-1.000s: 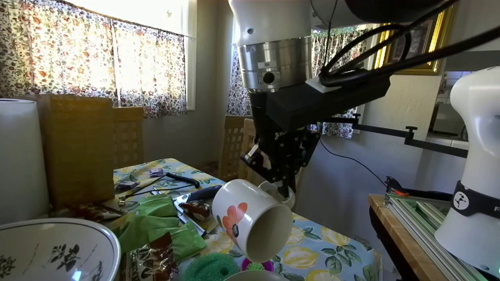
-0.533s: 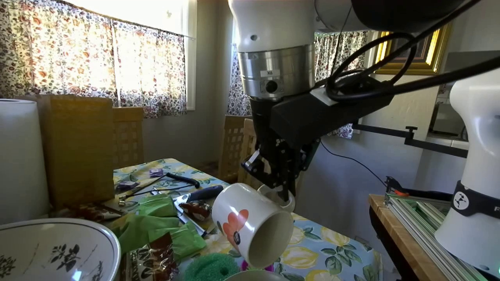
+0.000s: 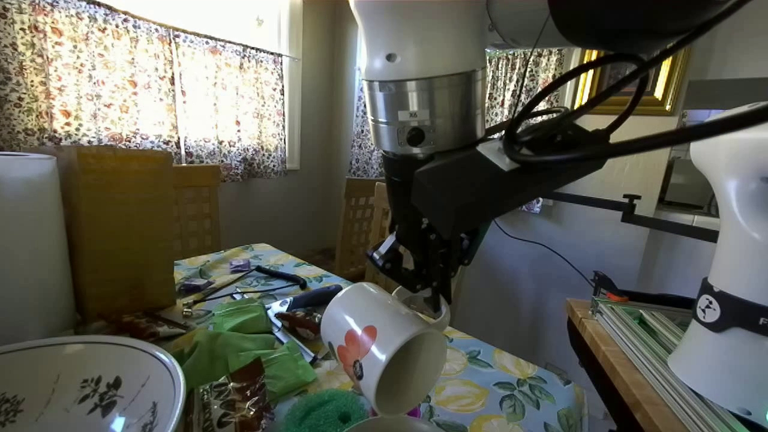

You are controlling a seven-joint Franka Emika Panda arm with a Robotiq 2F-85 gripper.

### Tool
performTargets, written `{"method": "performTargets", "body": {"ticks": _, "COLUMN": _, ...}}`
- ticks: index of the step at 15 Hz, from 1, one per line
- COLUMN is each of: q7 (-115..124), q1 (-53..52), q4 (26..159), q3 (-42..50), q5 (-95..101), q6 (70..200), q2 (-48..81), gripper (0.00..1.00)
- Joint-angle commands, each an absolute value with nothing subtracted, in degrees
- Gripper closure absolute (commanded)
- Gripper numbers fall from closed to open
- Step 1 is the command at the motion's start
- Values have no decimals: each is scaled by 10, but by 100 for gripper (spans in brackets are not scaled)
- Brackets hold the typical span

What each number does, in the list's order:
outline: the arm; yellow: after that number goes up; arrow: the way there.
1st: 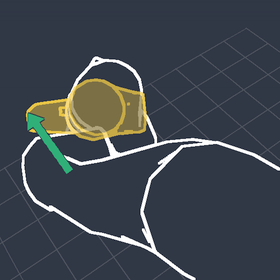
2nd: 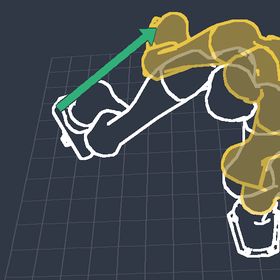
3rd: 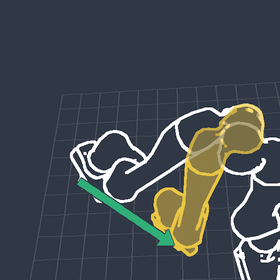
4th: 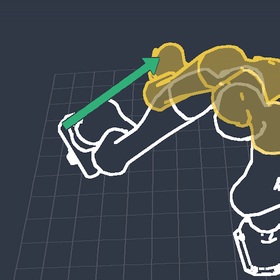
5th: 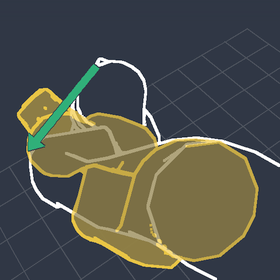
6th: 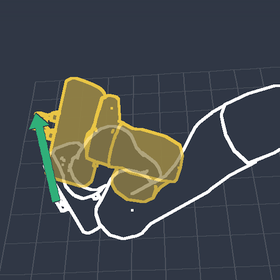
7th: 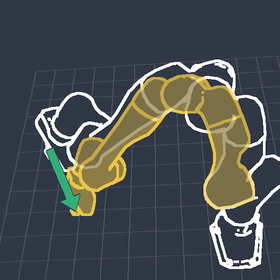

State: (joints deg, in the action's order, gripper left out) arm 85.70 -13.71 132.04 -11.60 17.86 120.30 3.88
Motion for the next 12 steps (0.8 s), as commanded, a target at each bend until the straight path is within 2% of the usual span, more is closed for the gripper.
{"method": "performTargets", "body": {"ticks": 1, "q7": 892, "q1": -144, "q4": 1303, "q3": -117, "q5": 203, "q6": 1197, "q2": 46, "gripper": 97}}
{"method": "performTargets", "body": {"ticks": 12, "q7": 920, "q1": -152, "q4": 1297, "q3": -121, "q5": 228, "q6": 1189, "q2": 49, "gripper": 97}}
